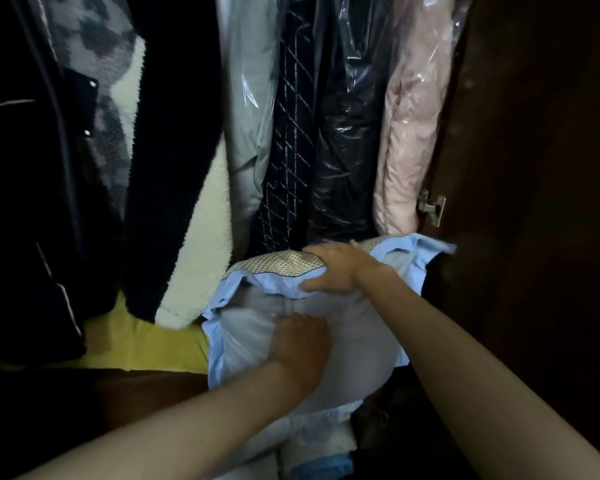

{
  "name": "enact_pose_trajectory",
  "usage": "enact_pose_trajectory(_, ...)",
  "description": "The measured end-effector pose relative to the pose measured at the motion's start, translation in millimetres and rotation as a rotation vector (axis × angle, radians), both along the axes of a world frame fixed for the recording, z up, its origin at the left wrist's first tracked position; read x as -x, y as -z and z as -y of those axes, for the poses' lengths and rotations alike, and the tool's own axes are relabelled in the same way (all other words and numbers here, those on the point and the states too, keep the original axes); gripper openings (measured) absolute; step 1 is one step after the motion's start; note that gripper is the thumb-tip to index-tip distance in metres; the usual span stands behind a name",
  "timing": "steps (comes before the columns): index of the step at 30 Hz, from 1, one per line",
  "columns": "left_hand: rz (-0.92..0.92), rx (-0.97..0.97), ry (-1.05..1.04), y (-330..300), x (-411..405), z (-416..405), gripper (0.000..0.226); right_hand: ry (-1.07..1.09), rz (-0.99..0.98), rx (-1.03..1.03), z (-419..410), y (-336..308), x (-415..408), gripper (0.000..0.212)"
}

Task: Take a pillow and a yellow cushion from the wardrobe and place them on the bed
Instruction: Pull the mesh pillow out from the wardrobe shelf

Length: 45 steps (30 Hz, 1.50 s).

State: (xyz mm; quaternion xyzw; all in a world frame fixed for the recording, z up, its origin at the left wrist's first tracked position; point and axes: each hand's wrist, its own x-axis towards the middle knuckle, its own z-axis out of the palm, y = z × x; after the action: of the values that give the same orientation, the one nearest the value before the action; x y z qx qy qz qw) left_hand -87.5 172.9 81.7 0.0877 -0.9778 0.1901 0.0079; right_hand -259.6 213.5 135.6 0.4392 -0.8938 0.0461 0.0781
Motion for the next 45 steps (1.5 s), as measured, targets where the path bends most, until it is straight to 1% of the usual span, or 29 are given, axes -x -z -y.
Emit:
enact_pose_trajectory(1, -0.069, -0.012, 0.036, -10.8, -11.1, -0.3, 0.038, 0.017, -0.018, 0.002, -4.5, 7.3, -1.3, 0.089)
enact_pose_trajectory(3, -0.337, 0.018, 0.195, -37.1, -24.5, 3.4, 0.037, 0.021, -0.119, -0.027, -14.8, 23.5, -4.6, 0.082)
enact_pose_trajectory(5, -0.62, 0.061, 0.332, -63.5, -22.6, 14.8, 0.052, 0.032, -0.178, -0.044, -27.8, 40.7, -11.9, 0.078)
enact_pose_trajectory(6, -0.718, 0.065, 0.376, -73.4, -17.4, 23.0, 0.06, 0.042, -0.17, -0.023, -34.9, 49.8, -18.3, 0.081)
enact_pose_trajectory(7, -0.741, 0.069, 0.392, -80.9, -10.9, 32.5, 0.066, 0.043, -0.148, 0.017, -41.9, 59.1, -26.4, 0.086)
enact_pose_trajectory(9, -0.647, 0.088, 0.38, -82.4, 6.0, 53.6, 0.067, 0.022, -0.128, 0.082, -56.1, 78.2, -45.2, 0.093)
enact_pose_trajectory(12, -0.396, 0.113, 0.397, -62.1, 36.2, 85.7, 0.062, 0.045, -0.147, 0.059, -83.2, 108.5, -72.6, 0.094)
enact_pose_trajectory(14, -0.225, 0.047, 0.4, -41.3, 54.1, 100.9, 0.06, 0.053, -0.124, 0.059, -101.9, 131.8, -91.4, 0.092)
enact_pose_trajectory(16, -0.025, -0.069, 0.368, -16.3, 70.6, 107.3, 0.059, 0.044, -0.066, 0.119, -117.5, 154.3, -110.8, 0.091)
enact_pose_trajectory(18, 0.123, -0.071, 0.356, 12.0, 86.9, 107.1, 0.063, 0.044, -0.009, 0.146, -128.8, 170.3, -126.0, 0.096)
enact_pose_trajectory(19, 0.148, -0.035, 0.36, 24.5, 95.0, 107.2, 0.065, 0.065, 0.025, 0.124, -132.2, 176.5, -132.3, 0.103)
enact_pose_trajectory(21, 0.129, 0.037, 0.36, 43.3, 111.6, 110.2, 0.069, 0.133, -0.064, 0.051, -134.2, 188.5, -140.5, 0.111)
enact_pose_trajectory(22, 0.106, 0.061, 0.353, 49.9, 120.3, 113.5, 0.071, 0.181, -0.046, 0.048, -131.3, 194.5, -146.2, 0.107)
enact_pose_trajectory(24, 0.063, 0.095, 0.346, 62.3, 138.0, 122.6, 0.075, 0.256, -0.05, 0.129, -125.6, 214.9, -150.8, 0.078)
enact_pose_trajectory(26, 0.038, 0.09, 0.353, 75.3, 152.1, 134.2, 0.076, 0.192, -0.184, 0.184, -119.7, 241.5, -154.9, 0.057)
enact_pose_trajectory(27, 0.029, 0.066, 0.355, 82.5, 157.5, 141.0, 0.075, 0.212, -0.208, 0.212, -120.8, 252.0, -158.1, 0.046)
enact_pose_trajectory(28, 0.018, 0.037, 0.356, 89.8, 162.0, 148.2, 0.075, 0.282, -0.157, 0.244, -121.0, 263.5, -160.2, 0.039)
enact_pose_trajectory(29, 0.004, 0.006, 0.361, 97.0, 166.0, 155.0, 0.074, 0.331, 0.03, 0.231, -121.3, 267.3, -159.5, 0.044)
enact_pose_trajectory(30, -0.014, -0.021, 0.37, 104.1, 170.2, 160.8, 0.073, 0.37, 0.169, 0.237, -119.2, 268.6, -156.1, 0.055)
enact_pose_trajectory(31, -0.027, -0.042, 0.379, 111.0, 174.2, 165.7, 0.072, 0.447, 0.353, 0.228, -116.8, 269.8, -153.1, 0.064)
enact_pose_trajectory(32, -0.037, -0.056, 0.385, 117.5, 178.1, 169.3, 0.072, 0.486, 0.422, 0.179, -110.1, 279.6, -154.5, 0.075)
enact_pose_trajectory(33, -0.045, -0.065, 0.391, 123.2, 181.3, 171.8, 0.072, 0.498, 0.571, 0.081, -101.1, 290.9, -151.5, 0.095)
enact_pose_trajectory(34, -0.05, -0.075, 0.398, 127.8, 184.0, 173.4, 0.072, 0.519, 0.774, 0.073, -95.2, 304.9, -147.5, 0.115)
enact_pose_trajectory(35, -0.052, -0.087, 0.407, 130.9, 186.2, 174.6, 0.072, 0.546, 0.866, 0.102, -86.9, 315.6, -144.2, 0.13)
enact_pose_trajectory(37, -0.05, -0.113, 0.424, 134.2, 190.2, 176.7, 0.072, 0.624, 0.825, 0.212, -67.5, 328.2, -137.8, 0.141)
enact_pose_trajectory(38, -0.049, -0.122, 0.431, 135.2, 192.2, 177.9, 0.072, 0.679, 0.804, 0.259, -53.0, 335.6, -137.6, 0.144)
enact_pose_trajectory(40, -0.043, -0.139, 0.441, 137.5, 196.1, 180.4, 0.072, 0.763, 0.694, 0.336, -29.7, 347.2, -138.0, 0.146)
enact_pose_trajectory(42, -0.038, -0.151, 0.446, 139.5, 199.5, 183.2, 0.072, 0.813, 0.658, 0.425, -14.8, 363.0, -139.6, 0.141)
enact_pose_trajectory(45, -0.029, -0.133, 0.443, 140.3, 202.6, 186.8, 0.072, 0.889, 0.662, 0.588, -4.9, 377.4, -144.2, 0.13)
